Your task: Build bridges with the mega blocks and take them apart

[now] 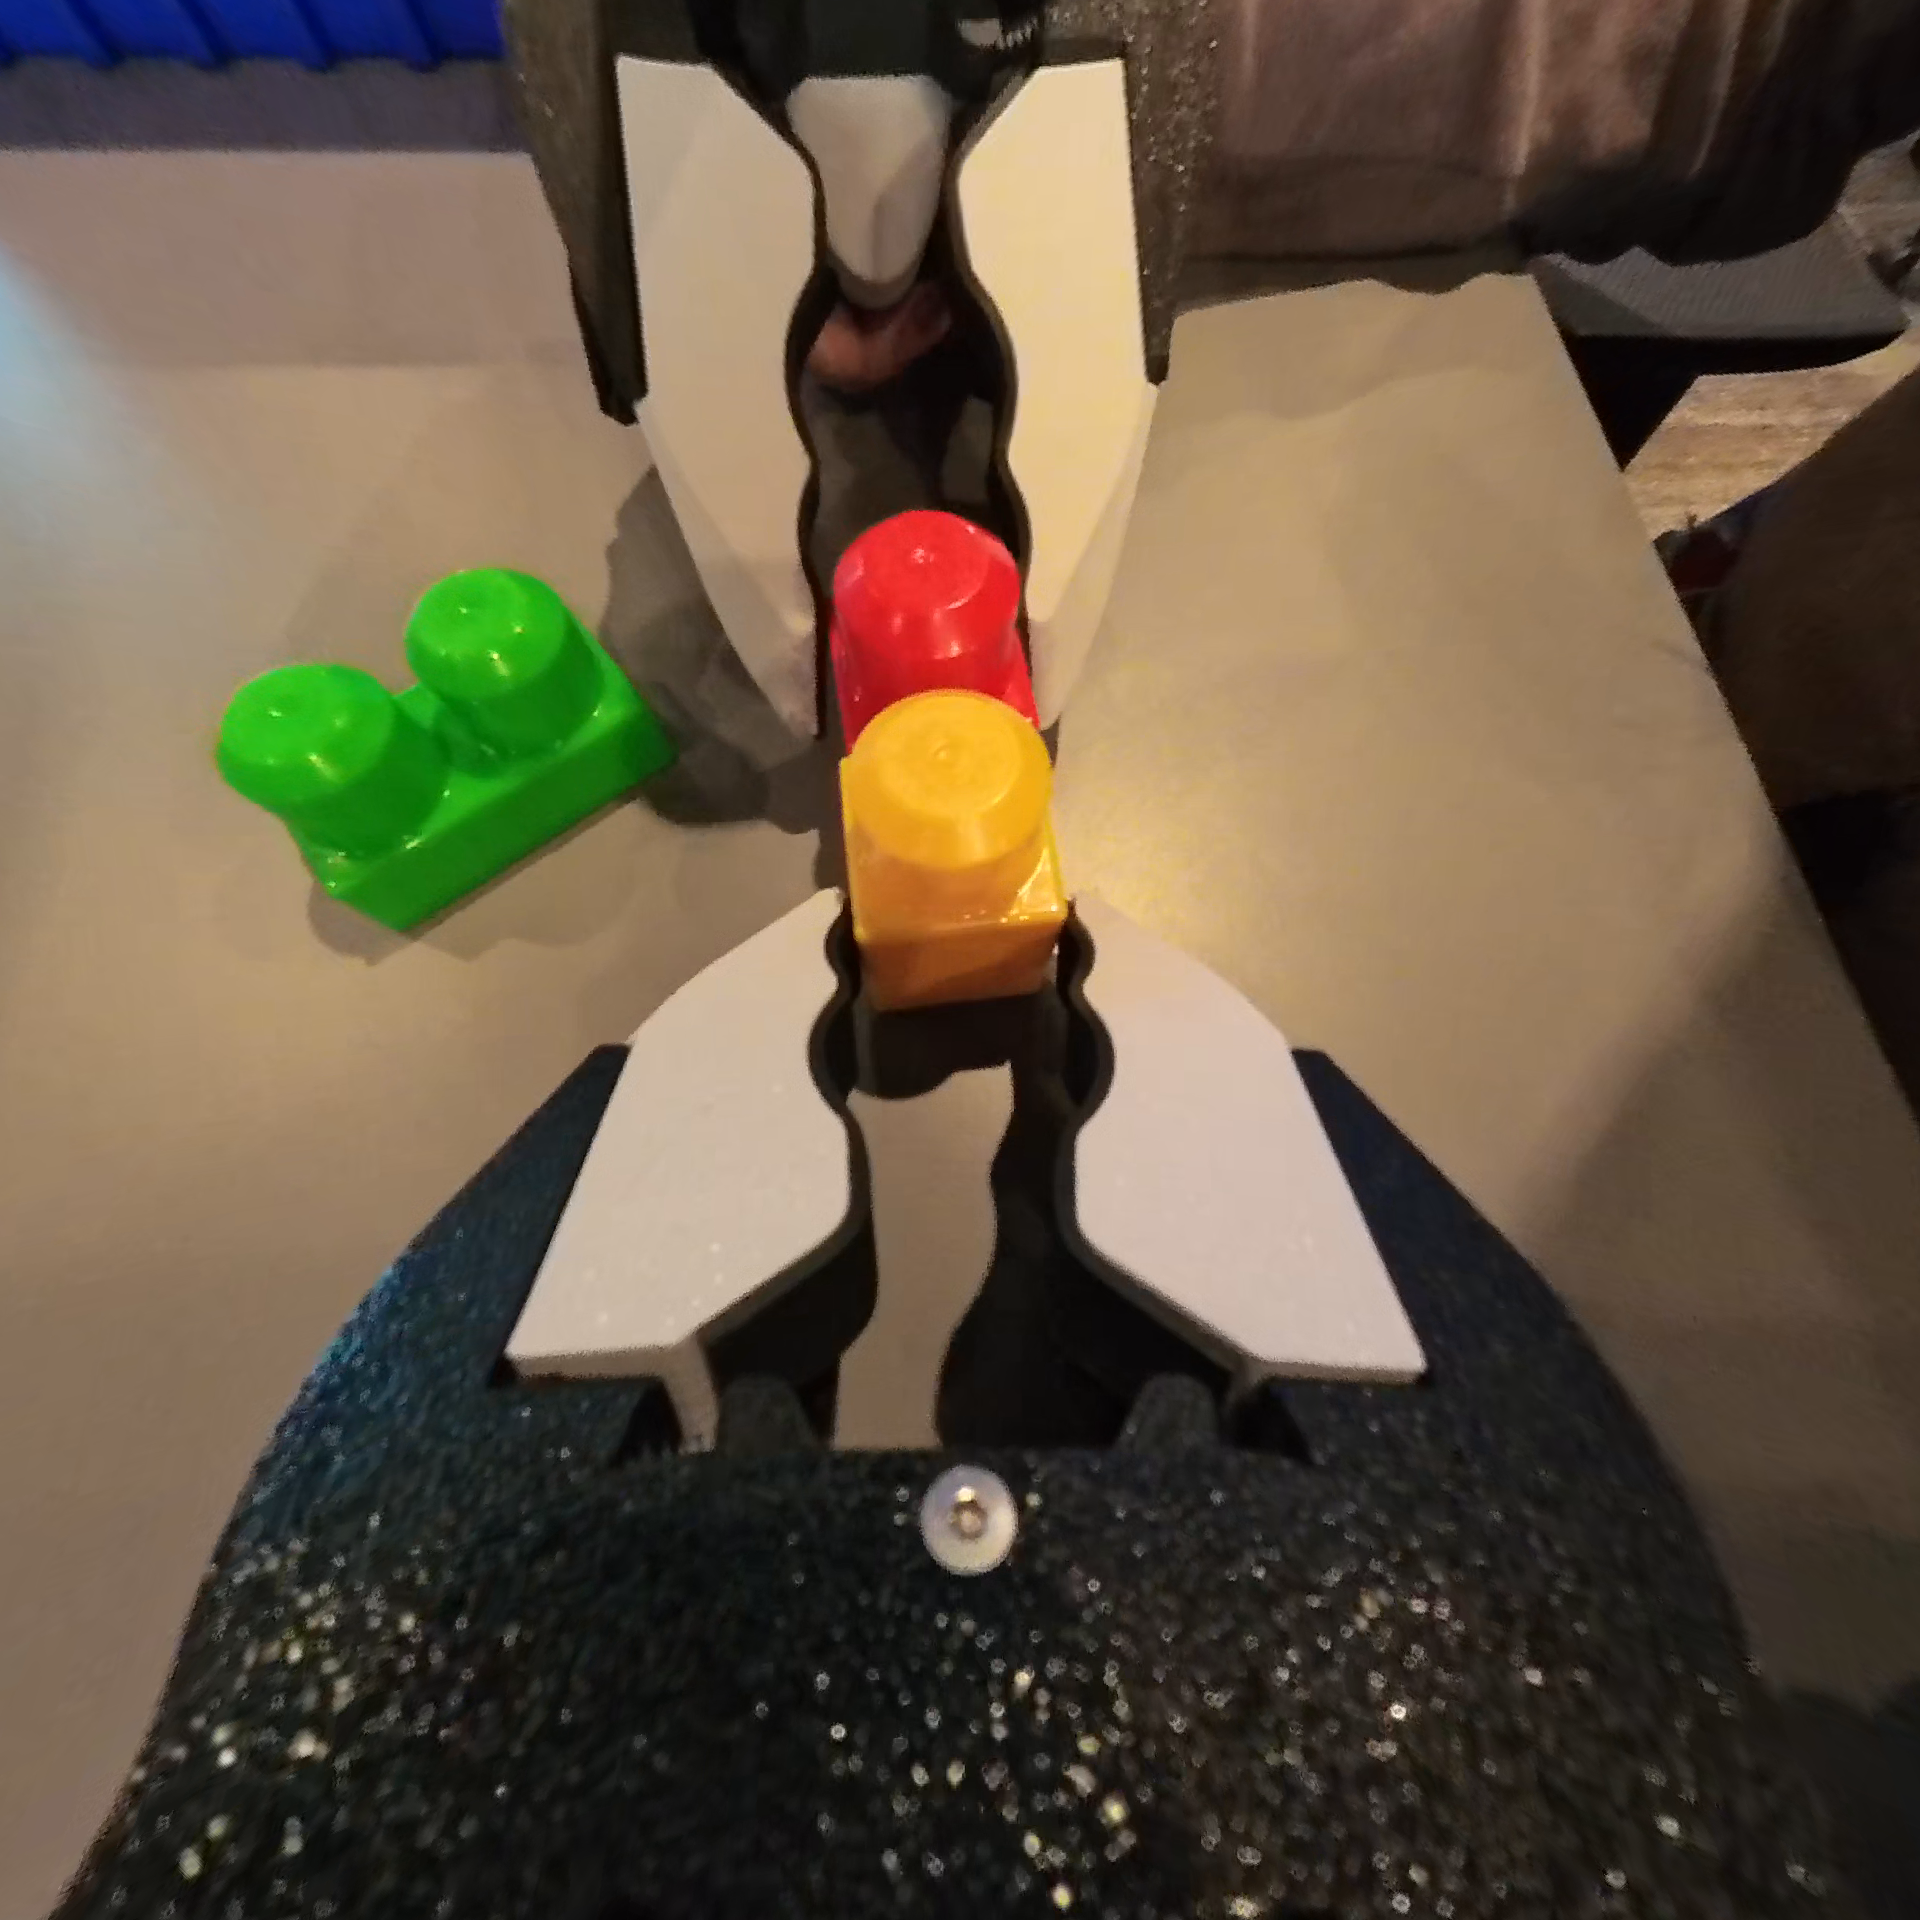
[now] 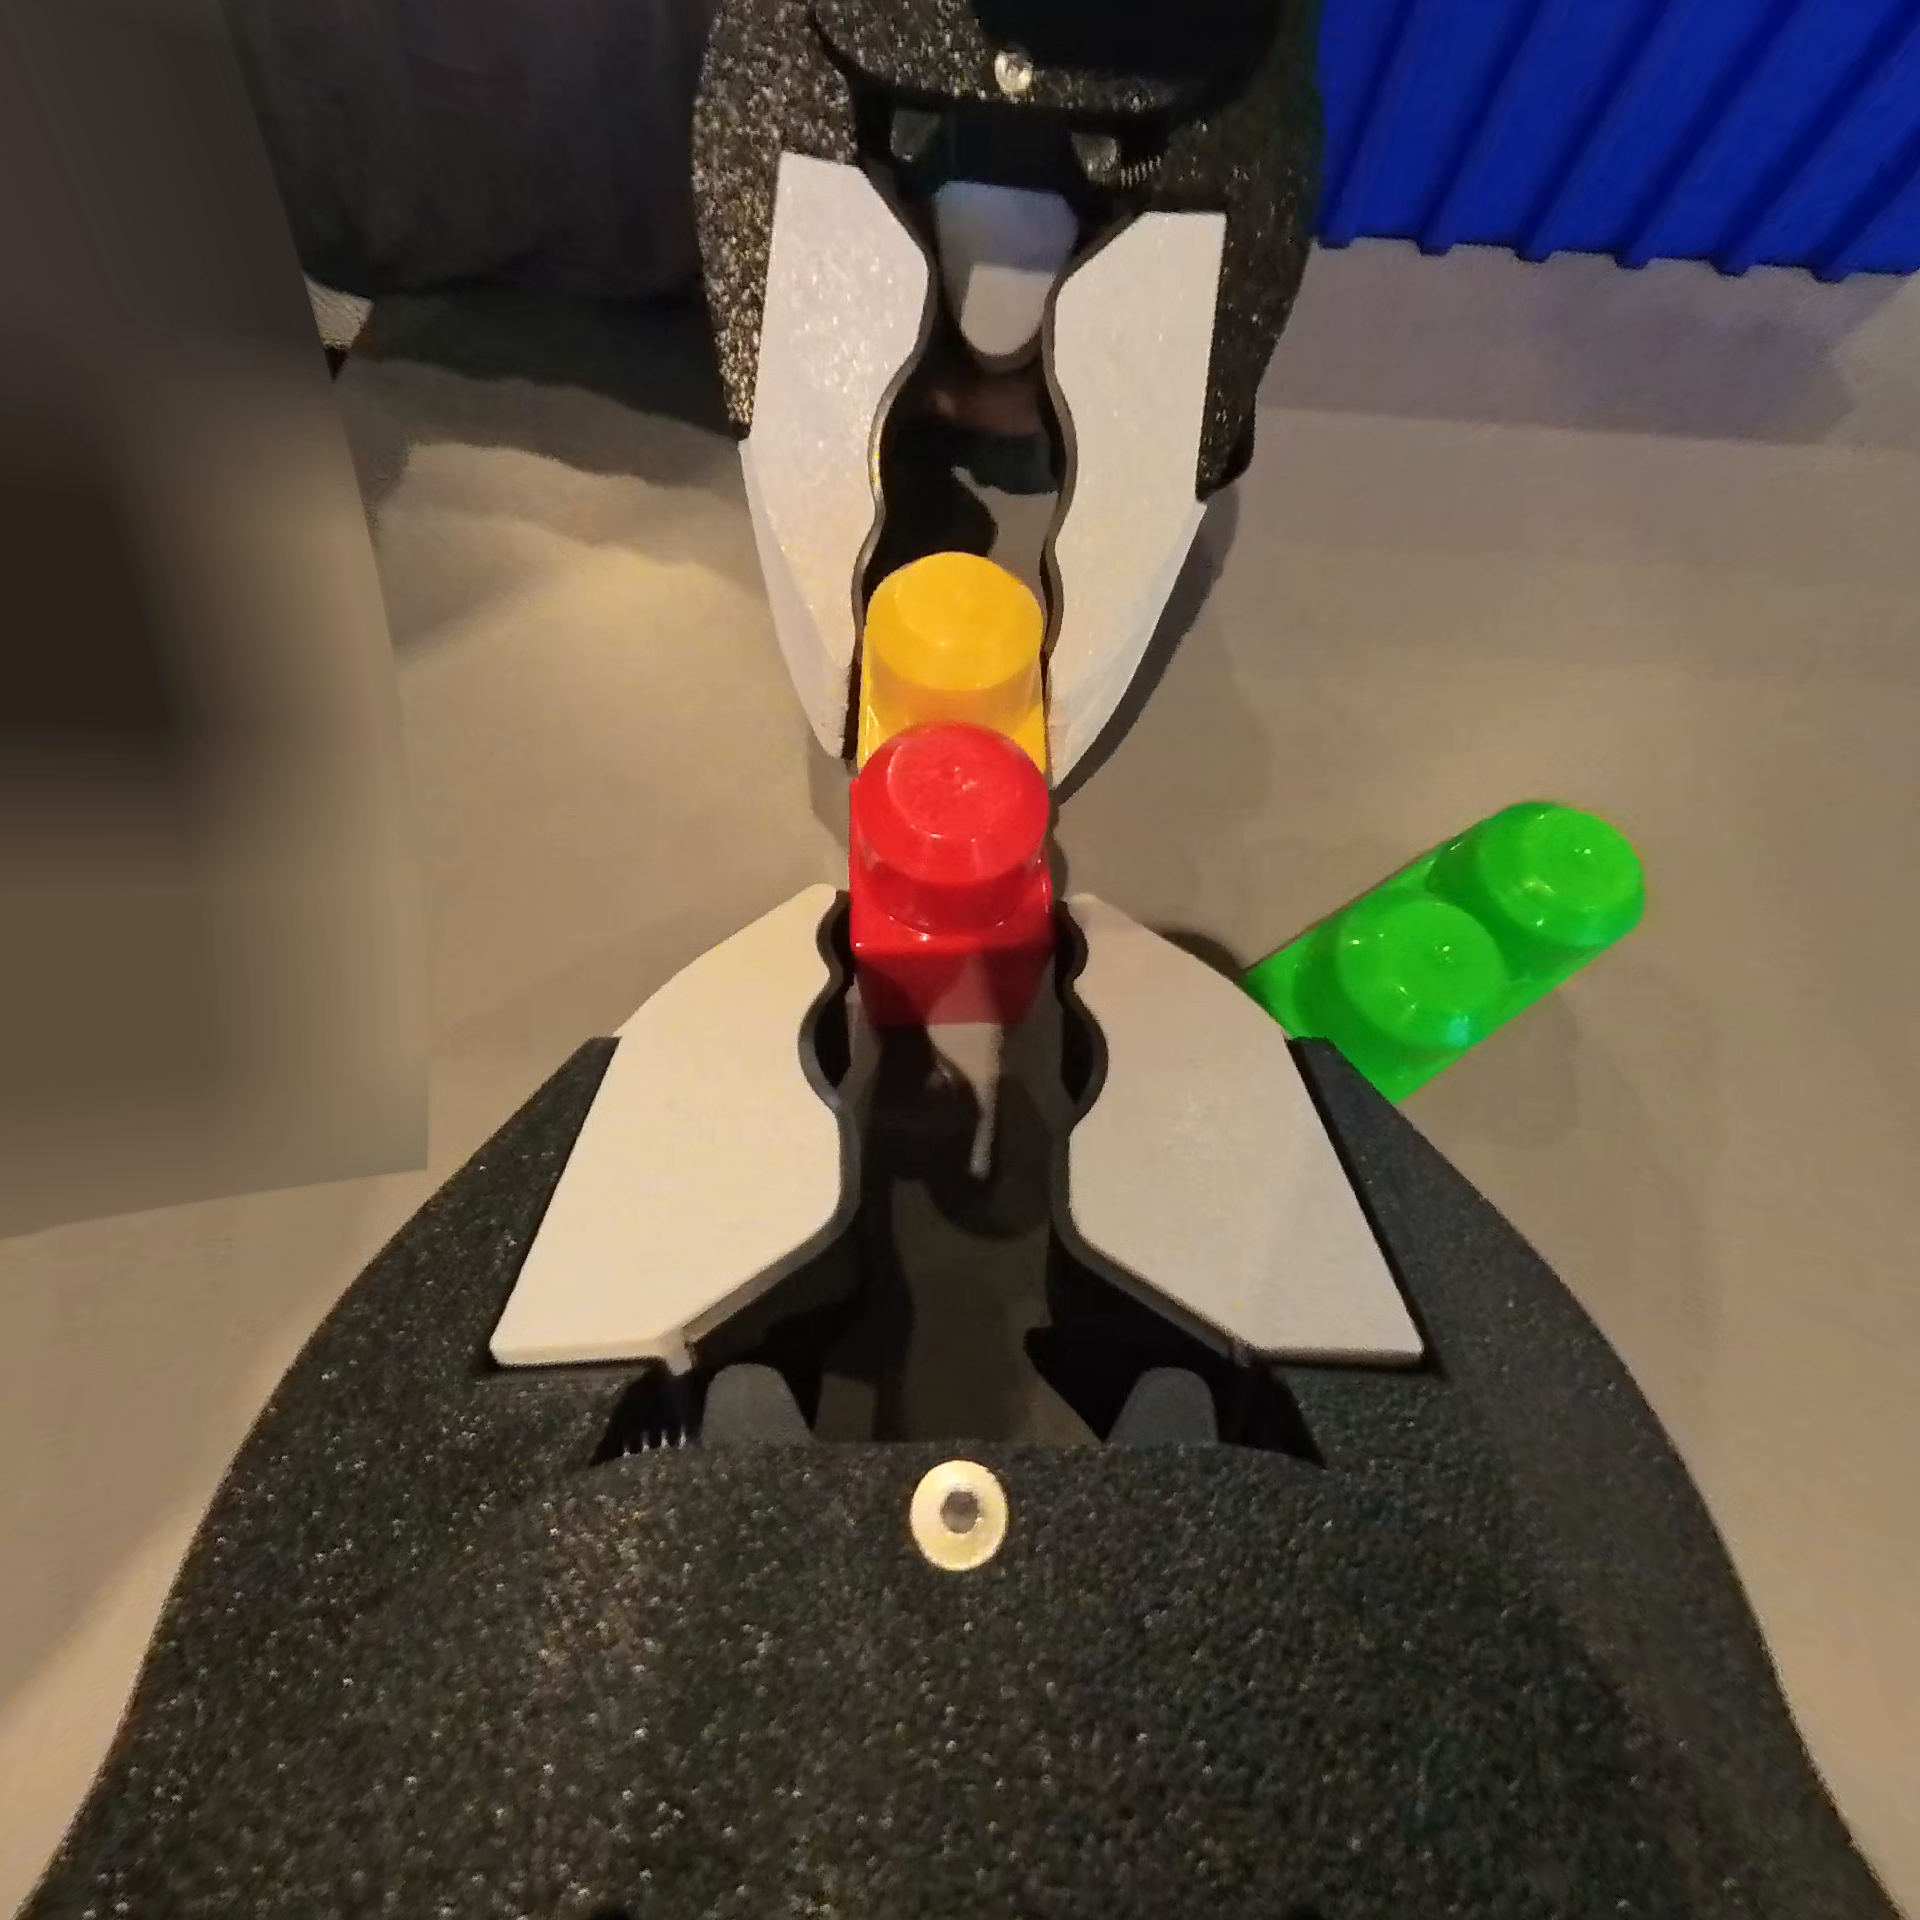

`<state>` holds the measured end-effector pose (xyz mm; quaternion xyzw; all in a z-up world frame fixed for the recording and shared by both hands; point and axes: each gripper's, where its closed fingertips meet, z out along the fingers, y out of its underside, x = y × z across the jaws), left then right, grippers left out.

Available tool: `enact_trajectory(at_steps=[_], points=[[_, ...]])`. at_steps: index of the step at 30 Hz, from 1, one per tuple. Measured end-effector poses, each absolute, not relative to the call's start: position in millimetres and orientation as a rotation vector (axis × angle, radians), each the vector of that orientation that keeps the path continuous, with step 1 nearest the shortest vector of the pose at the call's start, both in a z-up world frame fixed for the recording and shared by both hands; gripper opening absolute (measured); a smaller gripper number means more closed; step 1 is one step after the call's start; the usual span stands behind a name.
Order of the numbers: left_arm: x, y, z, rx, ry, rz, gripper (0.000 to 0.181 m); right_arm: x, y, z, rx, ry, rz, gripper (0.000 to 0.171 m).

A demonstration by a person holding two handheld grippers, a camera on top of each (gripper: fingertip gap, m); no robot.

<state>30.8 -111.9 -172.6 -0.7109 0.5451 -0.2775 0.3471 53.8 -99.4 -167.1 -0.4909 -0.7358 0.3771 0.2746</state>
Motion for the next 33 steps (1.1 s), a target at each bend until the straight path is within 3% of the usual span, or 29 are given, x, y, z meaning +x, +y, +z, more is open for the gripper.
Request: enact_trajectory(at_steps=[25, 30, 33], points=[[33.1, -109.4, -173.4, -1.800, 1.447, -0.653, 0.037, 55.1, -97.7, -168.8, -1.364, -1.977, 1.030, 0.037], [31.4, -109.6, -175.6, -1.846, 1.407, -0.658, 0.064, 56.5, -96.8, -173.7, -1.351, -2.011, 0.978, 0.038], [27.8, -108.5, -174.1, -1.856, 1.381, -0.668, 0.067, 57.0, -96.5, -173.9, -1.350, -2.014, 0.978, 0.053]])
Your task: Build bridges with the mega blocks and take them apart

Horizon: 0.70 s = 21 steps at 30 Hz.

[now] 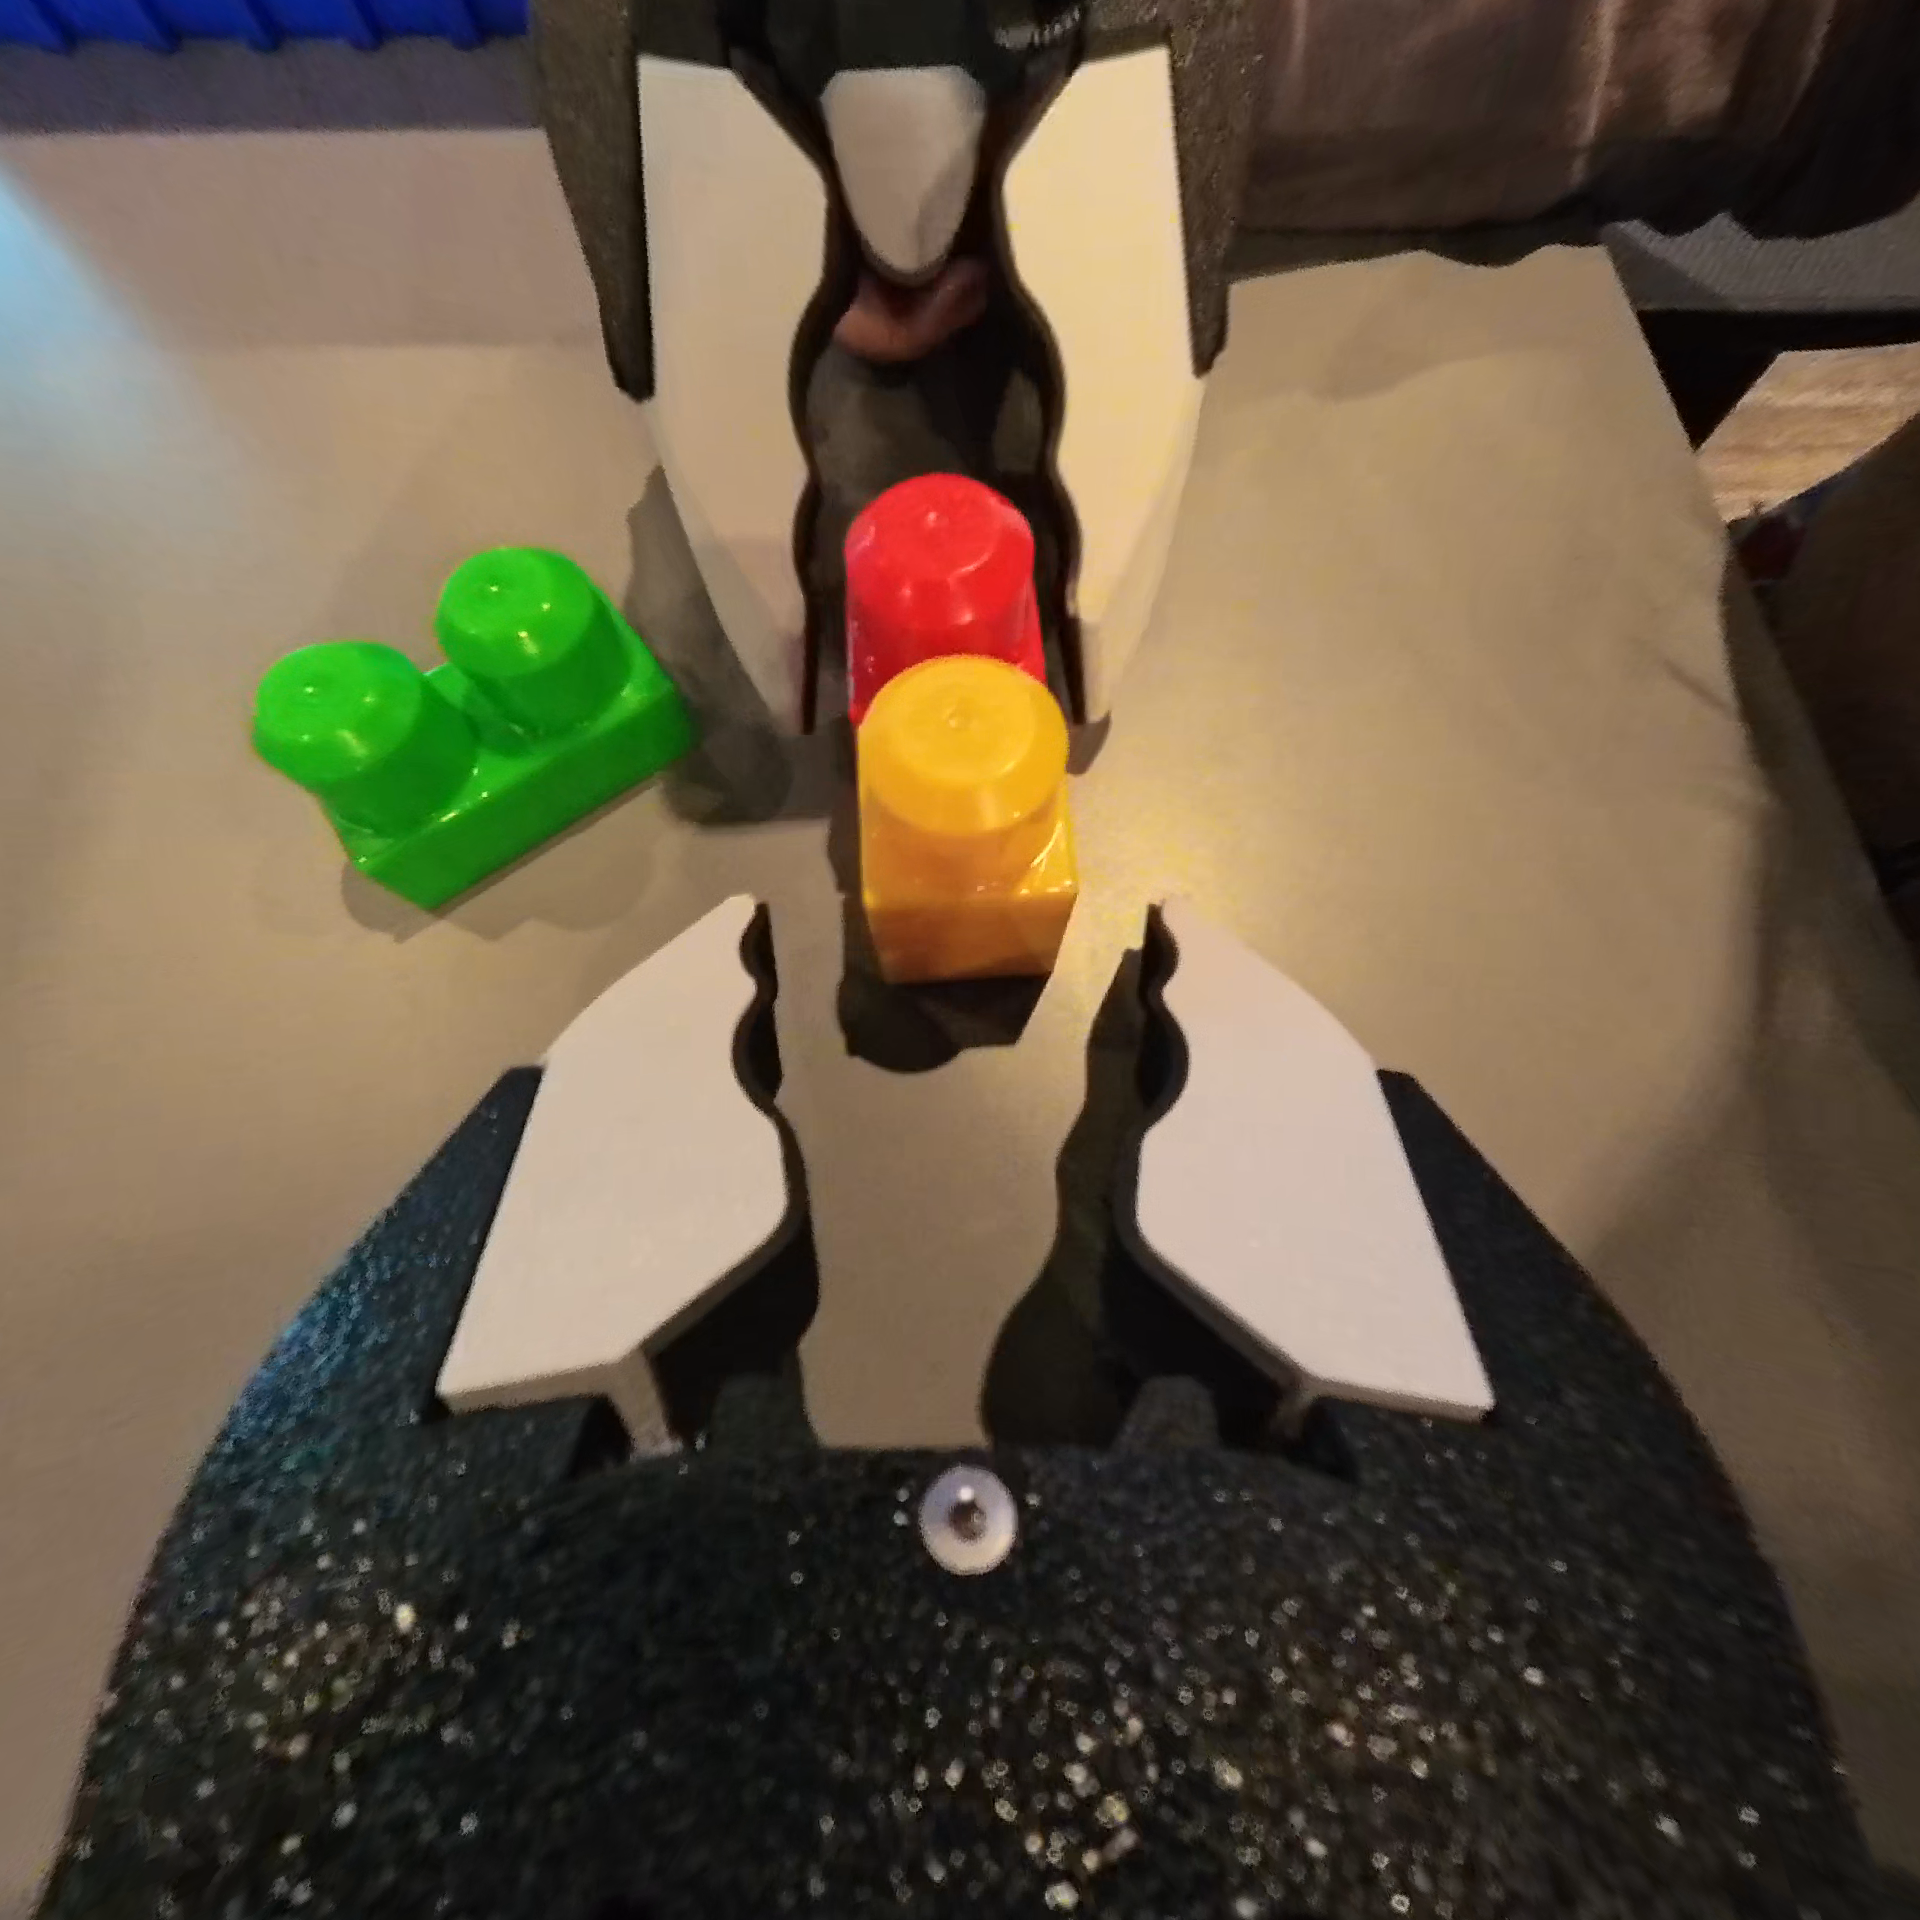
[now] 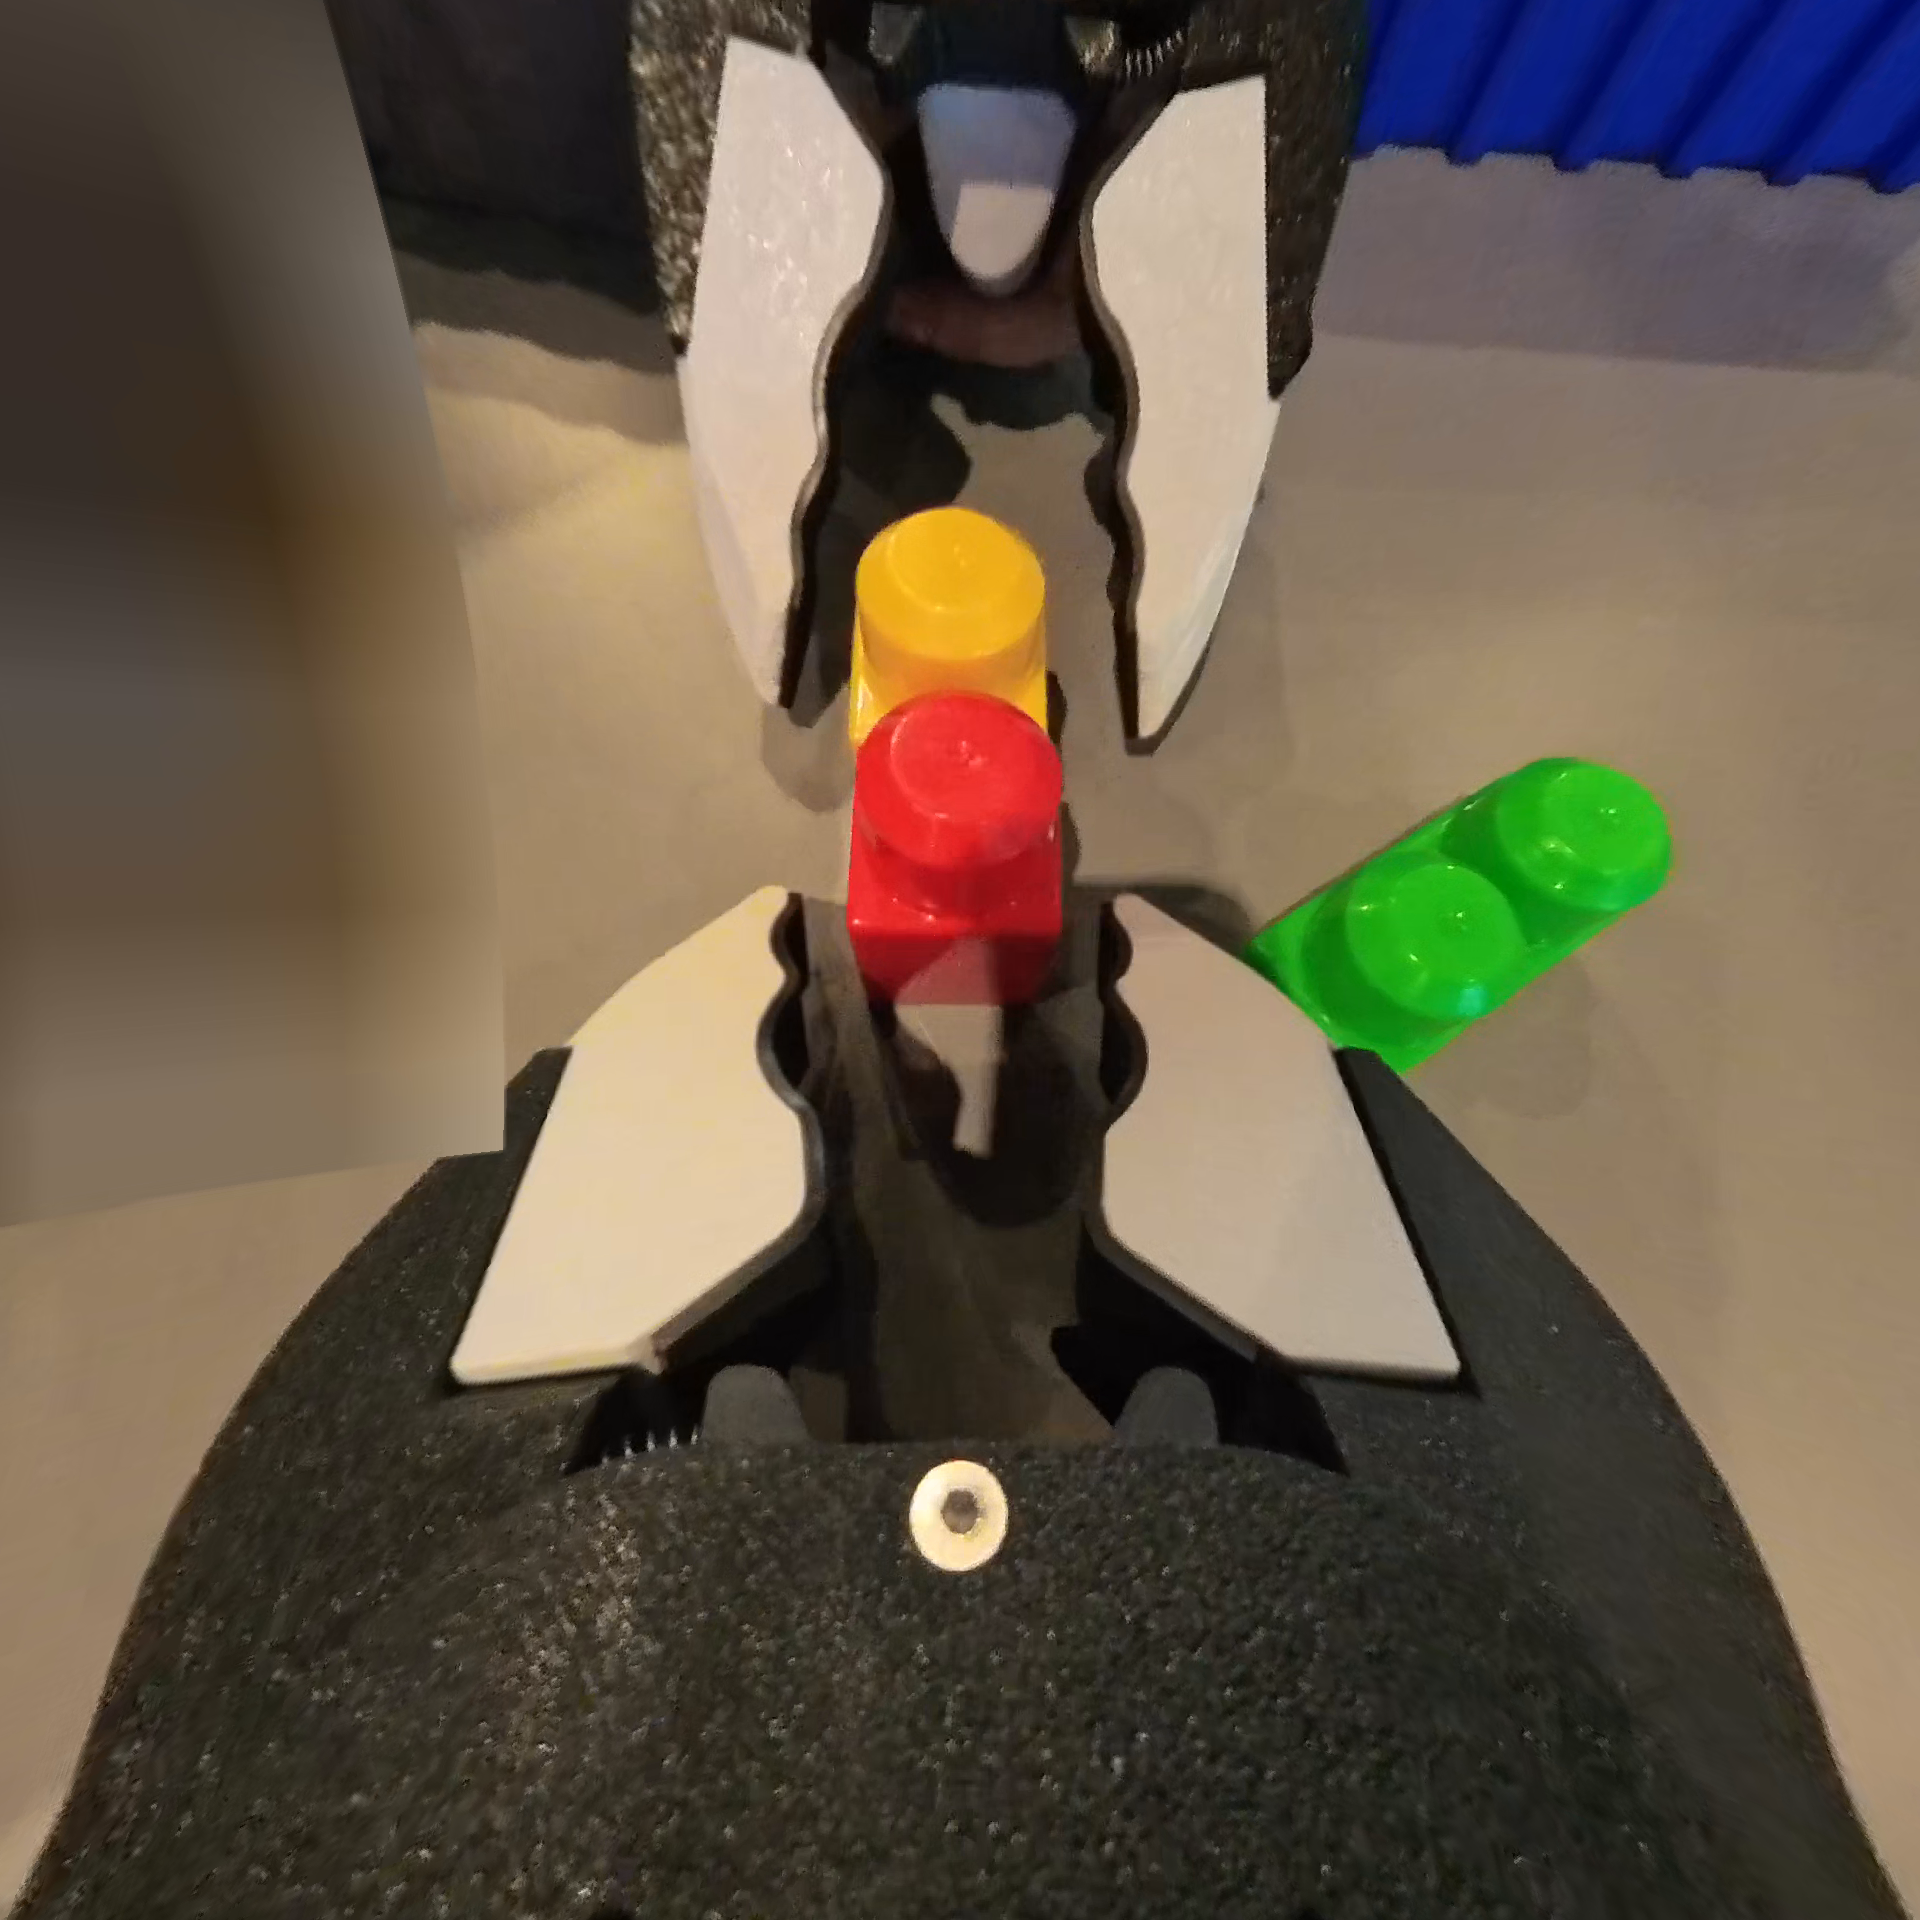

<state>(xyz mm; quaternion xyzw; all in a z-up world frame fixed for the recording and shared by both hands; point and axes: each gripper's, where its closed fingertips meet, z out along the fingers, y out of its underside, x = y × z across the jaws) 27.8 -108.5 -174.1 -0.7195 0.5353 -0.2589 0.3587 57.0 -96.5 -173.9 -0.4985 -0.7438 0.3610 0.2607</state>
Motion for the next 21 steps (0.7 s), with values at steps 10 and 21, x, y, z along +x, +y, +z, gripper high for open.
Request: enact_trajectory(at_steps=[10, 21], points=[[25.7, -108.4, -156.5, -1.785, 1.290, -0.765, 0.047, 61.6, -92.0, -153.9, -1.334, -1.895, 1.150, 0.042], [26.9, -111.4, -154.5, -1.761, 1.302, -0.783, 0.033, 62.4, -94.9, -156.4, -1.327, -1.925, 1.143, 0.033]])
